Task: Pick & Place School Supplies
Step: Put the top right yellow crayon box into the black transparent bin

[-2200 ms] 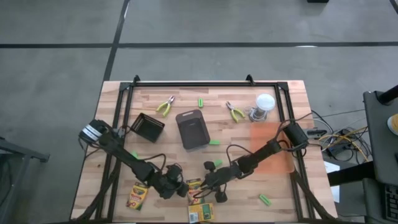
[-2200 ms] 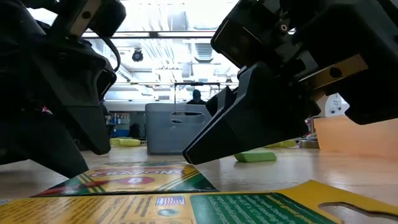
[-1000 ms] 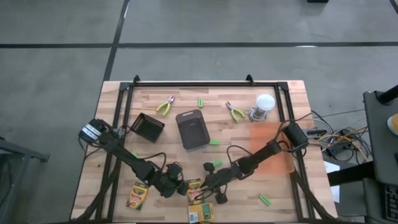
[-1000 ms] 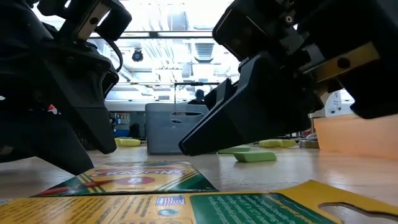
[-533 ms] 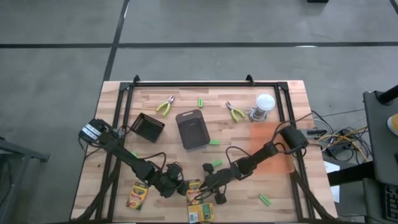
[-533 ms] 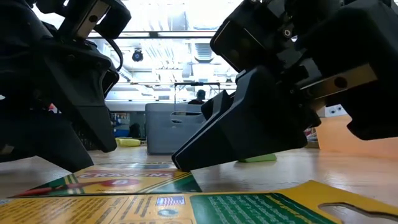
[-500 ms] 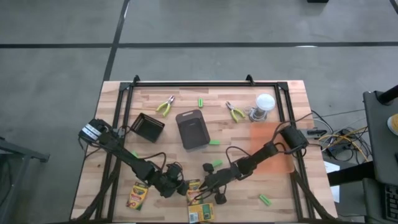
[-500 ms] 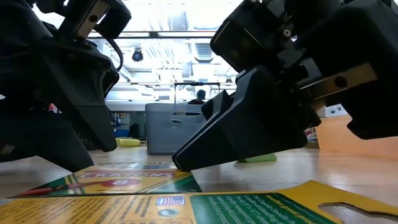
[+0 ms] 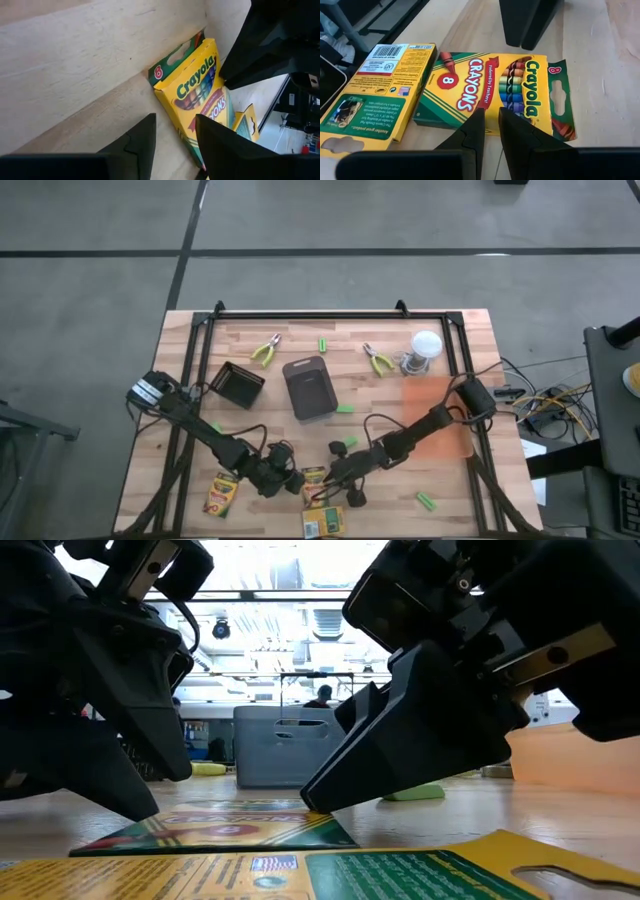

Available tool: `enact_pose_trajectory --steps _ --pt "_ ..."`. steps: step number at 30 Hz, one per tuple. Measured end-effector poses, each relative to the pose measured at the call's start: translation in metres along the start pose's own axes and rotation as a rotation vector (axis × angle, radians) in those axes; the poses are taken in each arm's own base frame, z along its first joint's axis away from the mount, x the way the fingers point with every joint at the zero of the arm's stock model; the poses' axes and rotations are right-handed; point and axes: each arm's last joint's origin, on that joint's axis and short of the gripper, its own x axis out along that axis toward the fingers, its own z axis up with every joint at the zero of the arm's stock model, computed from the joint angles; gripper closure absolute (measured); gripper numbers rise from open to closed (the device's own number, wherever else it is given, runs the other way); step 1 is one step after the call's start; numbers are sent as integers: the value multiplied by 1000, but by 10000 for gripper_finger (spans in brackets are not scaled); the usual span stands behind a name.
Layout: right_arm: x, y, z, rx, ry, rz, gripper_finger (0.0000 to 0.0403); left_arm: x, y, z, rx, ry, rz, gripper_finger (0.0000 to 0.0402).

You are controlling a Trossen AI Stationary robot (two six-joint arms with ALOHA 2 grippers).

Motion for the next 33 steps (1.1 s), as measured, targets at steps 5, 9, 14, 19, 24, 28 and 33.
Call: enact_pose_trajectory --steps 5,9,14,19,24,28,33 --pt "0 -1 -2 23 28 -10 346 0 0 0 -2 0 -4 259" --pt "-1 -1 -3 36 45 -15 346 0 -1 0 -3 1 -7 259" --pt "0 -1 -4 36 48 -15 346 0 -1 0 -3 1 -6 259" --pt "0 -2 -6 62 70 -22 346 0 -1 0 -3 1 -6 259" --pt "1 -2 -8 62 78 -24 346 0 -1 0 -4 1 -6 259" --pt "1 -2 -8 62 78 -23 346 0 -1 0 -5 1 -6 259" --pt "1 -2 -8 69 81 -16 346 0 -1 0 -8 1 -10 259"
